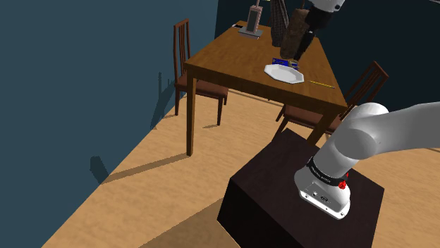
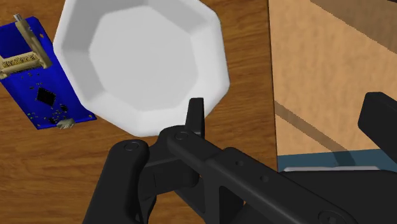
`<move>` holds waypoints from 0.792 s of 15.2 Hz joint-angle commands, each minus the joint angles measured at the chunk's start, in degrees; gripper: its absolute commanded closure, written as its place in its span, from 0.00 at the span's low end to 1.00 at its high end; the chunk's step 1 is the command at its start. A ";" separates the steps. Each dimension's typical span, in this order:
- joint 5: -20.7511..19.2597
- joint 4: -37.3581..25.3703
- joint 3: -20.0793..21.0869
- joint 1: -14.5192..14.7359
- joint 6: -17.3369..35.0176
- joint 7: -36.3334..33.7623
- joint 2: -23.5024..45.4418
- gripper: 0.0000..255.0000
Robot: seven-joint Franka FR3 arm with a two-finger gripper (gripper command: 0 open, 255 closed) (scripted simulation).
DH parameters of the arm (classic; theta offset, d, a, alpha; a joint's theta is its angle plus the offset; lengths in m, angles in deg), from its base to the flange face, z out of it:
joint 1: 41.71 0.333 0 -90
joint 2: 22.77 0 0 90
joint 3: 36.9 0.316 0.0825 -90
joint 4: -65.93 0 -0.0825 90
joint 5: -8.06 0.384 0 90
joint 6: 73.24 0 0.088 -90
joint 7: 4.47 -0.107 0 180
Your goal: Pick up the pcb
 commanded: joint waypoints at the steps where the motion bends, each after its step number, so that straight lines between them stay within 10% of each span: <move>1: -1.26 0.75 -2.87 -0.39 1.96 3.15 0.28 0.00; 12: -4.49 -4.26 -22.28 0.80 13.39 22.60 11.47 0.00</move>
